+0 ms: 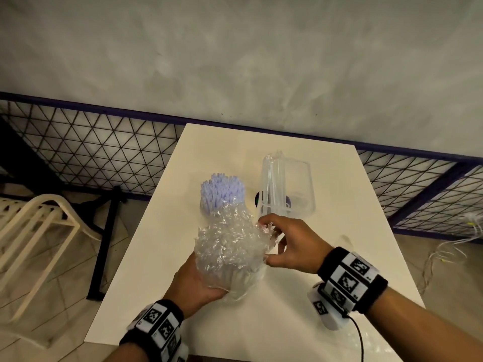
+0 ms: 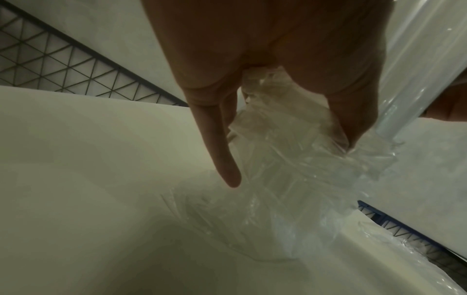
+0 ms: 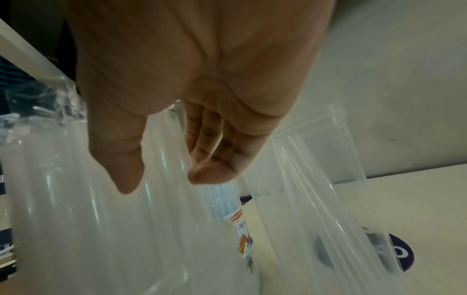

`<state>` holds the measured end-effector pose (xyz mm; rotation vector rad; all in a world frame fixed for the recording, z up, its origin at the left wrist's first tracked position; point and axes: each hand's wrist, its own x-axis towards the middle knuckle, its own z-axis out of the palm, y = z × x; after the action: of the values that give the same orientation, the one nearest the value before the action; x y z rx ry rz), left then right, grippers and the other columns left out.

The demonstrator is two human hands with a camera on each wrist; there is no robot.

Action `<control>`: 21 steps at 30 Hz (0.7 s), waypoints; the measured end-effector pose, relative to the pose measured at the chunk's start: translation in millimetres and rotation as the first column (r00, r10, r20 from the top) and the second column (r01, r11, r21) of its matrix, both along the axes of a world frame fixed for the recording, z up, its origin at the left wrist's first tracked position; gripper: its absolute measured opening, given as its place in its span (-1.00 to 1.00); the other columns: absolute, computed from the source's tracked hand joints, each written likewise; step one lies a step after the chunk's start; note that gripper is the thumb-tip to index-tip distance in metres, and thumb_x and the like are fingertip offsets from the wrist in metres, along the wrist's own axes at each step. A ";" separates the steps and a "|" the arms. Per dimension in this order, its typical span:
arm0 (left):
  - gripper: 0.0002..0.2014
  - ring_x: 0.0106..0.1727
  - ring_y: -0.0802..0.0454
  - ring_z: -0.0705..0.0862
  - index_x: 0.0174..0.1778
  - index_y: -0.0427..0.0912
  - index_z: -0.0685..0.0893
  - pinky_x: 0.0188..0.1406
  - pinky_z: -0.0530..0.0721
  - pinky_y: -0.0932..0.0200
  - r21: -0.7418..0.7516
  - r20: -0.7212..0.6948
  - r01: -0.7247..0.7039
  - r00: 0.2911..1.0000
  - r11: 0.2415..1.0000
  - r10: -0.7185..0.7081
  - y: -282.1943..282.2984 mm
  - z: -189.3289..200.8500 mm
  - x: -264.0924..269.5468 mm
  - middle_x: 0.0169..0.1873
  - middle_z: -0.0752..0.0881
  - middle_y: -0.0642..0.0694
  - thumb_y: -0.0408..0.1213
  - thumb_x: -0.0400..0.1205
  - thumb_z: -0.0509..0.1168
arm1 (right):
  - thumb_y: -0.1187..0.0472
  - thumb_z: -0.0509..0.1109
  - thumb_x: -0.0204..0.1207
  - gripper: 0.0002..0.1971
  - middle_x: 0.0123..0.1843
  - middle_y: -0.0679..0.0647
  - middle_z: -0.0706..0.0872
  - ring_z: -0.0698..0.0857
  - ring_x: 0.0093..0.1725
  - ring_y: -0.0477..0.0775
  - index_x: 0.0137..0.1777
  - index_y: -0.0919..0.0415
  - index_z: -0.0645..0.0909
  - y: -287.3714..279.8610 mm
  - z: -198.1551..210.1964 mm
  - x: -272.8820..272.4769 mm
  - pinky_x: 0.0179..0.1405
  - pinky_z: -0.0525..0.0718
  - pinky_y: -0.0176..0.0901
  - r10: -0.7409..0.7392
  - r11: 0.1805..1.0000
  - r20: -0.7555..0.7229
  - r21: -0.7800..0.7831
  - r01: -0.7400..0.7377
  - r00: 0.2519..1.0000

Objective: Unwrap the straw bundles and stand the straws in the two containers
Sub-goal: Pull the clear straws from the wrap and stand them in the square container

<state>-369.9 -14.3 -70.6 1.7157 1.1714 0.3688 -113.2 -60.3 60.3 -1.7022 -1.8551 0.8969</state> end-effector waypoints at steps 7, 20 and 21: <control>-0.09 0.15 0.30 0.71 0.29 0.14 0.58 0.30 0.64 0.13 0.035 0.018 -0.079 0.997 0.996 0.078 1.9 -6.8 0.6 0.06 0.74 0.31 0.19 -0.02 0.67 | 0.30 0.66 0.26 -0.57 0.06 0.04 0.72 0.69 -0.02 0.07 0.06 -0.04 0.62 1.6 -16.0 -9.5 -0.09 0.64 -0.28 -0.137 0.989 -0.104 0.046 0.142 0.985; -0.04 0.13 0.34 0.71 0.27 0.08 0.62 0.28 0.63 0.23 0.045 -0.028 -0.044 0.999 0.998 0.045 5.5 -17.3 -1.1 0.03 0.77 0.25 0.45 -0.04 0.55 | 0.05 0.60 0.19 -0.74 -0.14 -0.24 0.77 0.75 -0.08 -0.25 -0.12 -0.15 0.69 9.2 -5.6 -6.0 -0.05 0.60 -0.46 -0.148 0.989 -0.127 -0.003 0.149 0.981; -0.04 0.14 0.38 0.69 0.29 0.09 0.61 0.27 0.62 0.28 0.063 -0.039 -0.028 0.999 0.998 0.031 4.9 -16.4 0.0 0.05 0.75 0.28 0.45 -0.02 0.55 | 0.02 0.58 0.18 -0.74 -0.14 -0.23 0.77 0.75 -0.09 -0.25 -0.12 -0.14 0.69 8.8 -3.8 -5.6 -0.05 0.60 -0.46 -0.148 0.989 -0.126 0.006 0.149 0.981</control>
<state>-370.0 -9.4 -87.0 1.7681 1.2266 0.3944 -118.8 -51.5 56.5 -1.7091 -1.6266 0.9046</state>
